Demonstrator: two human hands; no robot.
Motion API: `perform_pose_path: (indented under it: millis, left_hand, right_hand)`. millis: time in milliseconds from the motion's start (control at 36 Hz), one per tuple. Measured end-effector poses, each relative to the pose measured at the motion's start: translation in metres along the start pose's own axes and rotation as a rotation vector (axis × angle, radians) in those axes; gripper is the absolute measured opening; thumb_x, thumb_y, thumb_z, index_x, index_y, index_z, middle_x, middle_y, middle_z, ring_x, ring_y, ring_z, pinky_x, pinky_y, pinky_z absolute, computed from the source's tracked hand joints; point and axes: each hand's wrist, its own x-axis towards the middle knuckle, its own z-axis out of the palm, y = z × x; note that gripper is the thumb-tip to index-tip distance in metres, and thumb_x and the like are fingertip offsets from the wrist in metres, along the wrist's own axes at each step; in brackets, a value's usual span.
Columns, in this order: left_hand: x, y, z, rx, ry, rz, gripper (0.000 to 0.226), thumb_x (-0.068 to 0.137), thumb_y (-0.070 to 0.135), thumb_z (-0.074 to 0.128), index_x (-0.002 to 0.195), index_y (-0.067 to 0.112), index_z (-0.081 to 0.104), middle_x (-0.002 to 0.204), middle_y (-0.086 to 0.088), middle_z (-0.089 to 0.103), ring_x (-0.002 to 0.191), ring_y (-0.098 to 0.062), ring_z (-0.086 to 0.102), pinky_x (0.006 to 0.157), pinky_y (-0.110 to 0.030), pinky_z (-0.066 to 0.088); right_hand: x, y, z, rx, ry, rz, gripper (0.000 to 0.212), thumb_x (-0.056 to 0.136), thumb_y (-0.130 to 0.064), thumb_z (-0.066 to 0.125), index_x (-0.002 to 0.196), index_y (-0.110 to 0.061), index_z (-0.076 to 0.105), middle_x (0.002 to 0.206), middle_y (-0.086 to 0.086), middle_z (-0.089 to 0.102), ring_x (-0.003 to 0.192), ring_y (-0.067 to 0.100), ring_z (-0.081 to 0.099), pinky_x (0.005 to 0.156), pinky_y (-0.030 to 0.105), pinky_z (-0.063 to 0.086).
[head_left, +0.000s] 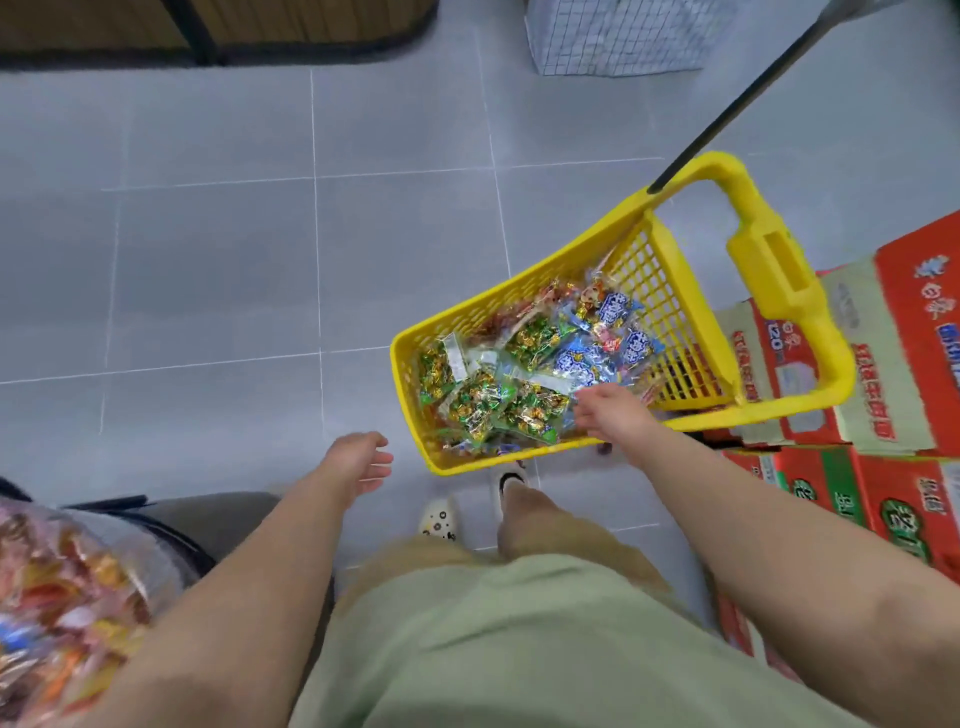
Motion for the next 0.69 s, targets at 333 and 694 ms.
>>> perform_pose_path:
  millis: [333, 694]
  left_hand:
    - [0.070, 0.039, 0.054, 0.137, 0.147, -0.009, 0.054, 0.099, 0.036, 0.046, 0.141, 0.003, 0.036, 0.136, -0.025, 0.049, 0.123, -0.039, 0.050, 0.100, -0.041, 0.041]
    - [0.100, 0.029, 0.074, 0.152, 0.143, 0.030, 0.047, 0.105, 0.035, 0.028, 0.130, -0.003, 0.039, 0.129, -0.026, 0.052, 0.119, -0.038, 0.050, 0.091, -0.037, 0.038]
  right_hand:
    - [0.081, -0.070, 0.048, -0.680, -0.293, -0.124, 0.033, 0.092, -0.027, 0.054, 0.121, -0.012, 0.055, 0.089, 0.004, 0.061, 0.070, 0.013, 0.053, 0.060, 0.024, 0.041]
    - [0.101, -0.053, 0.092, -0.918, -0.307, -0.028, 0.065, 0.086, -0.044, 0.062, 0.135, -0.004, 0.045, 0.134, 0.014, 0.052, 0.119, 0.028, 0.051, 0.093, 0.031, 0.043]
